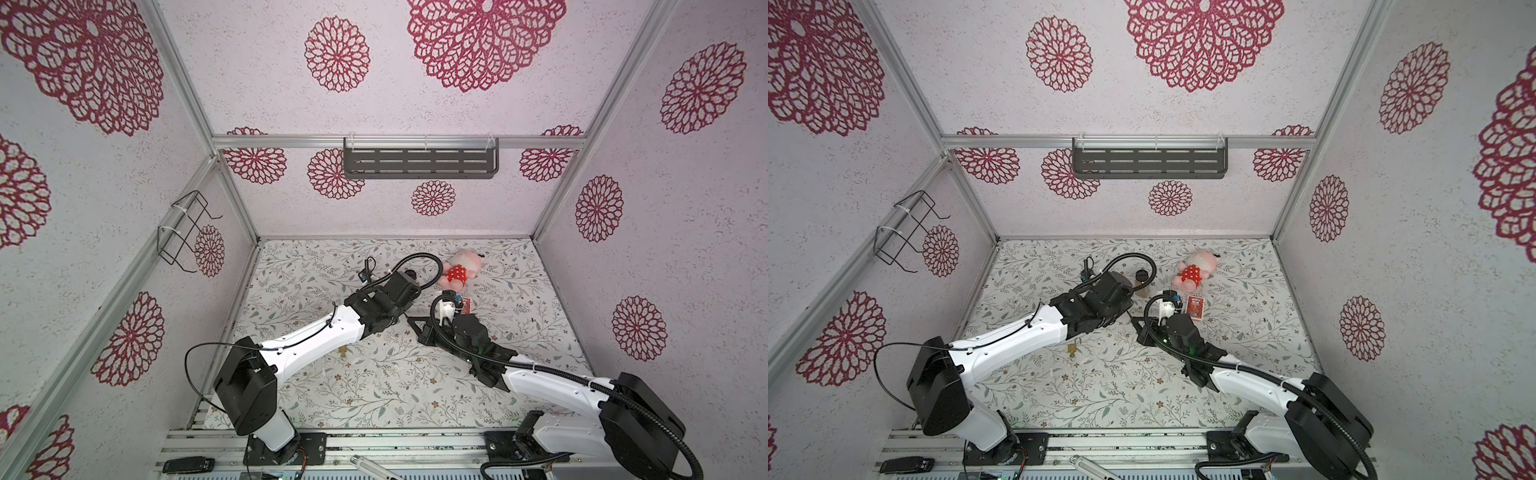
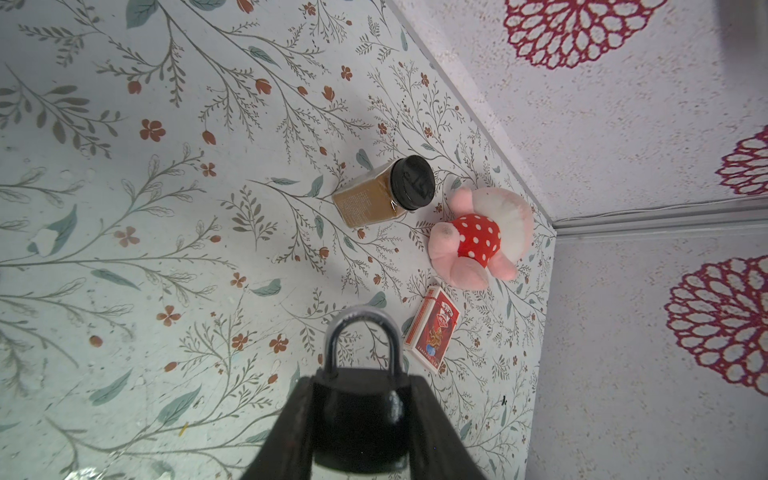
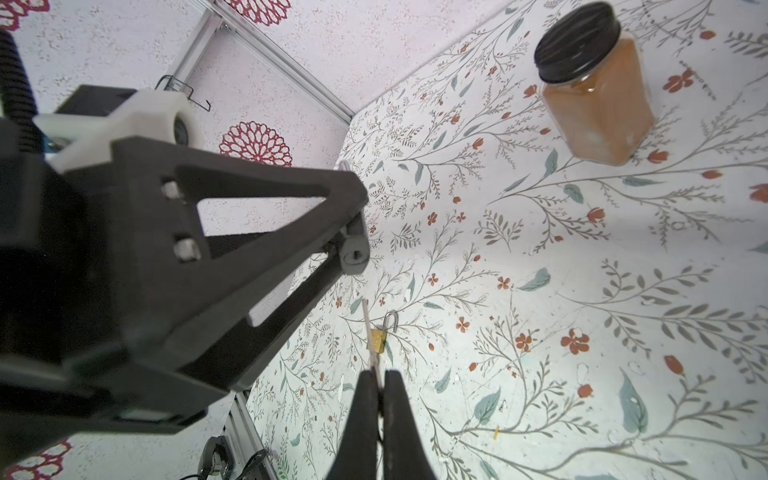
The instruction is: Unlock with the key
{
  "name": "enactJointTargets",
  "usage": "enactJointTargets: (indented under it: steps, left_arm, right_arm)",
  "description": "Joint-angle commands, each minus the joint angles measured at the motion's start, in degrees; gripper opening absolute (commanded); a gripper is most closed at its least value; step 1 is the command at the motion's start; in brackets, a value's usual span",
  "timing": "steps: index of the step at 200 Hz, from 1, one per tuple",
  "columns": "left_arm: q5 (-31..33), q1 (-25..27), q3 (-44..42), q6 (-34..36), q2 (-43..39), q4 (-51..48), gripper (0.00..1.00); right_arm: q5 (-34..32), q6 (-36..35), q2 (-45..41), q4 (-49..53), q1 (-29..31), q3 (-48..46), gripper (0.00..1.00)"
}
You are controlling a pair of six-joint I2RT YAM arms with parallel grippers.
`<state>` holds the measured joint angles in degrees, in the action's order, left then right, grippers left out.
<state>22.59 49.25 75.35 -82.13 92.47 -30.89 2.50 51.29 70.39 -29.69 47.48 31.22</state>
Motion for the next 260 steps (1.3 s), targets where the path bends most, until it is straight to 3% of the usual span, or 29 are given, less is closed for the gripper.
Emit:
enactJointTargets:
  steps: [1,260]
  left_arm:
    - [0.1,0.6,0.0,0.3,-2.0,1.3,0.01]
    - [-1.4,1.3,0.1,0.7,-3.3,3.0,0.00]
  right_arm:
    - [-2.0,0.7,-0.2,-3.7,0.4,2.0,0.00]
    - [-5.9,-1.6,-1.3,-2.3,0.2,2.7,0.00]
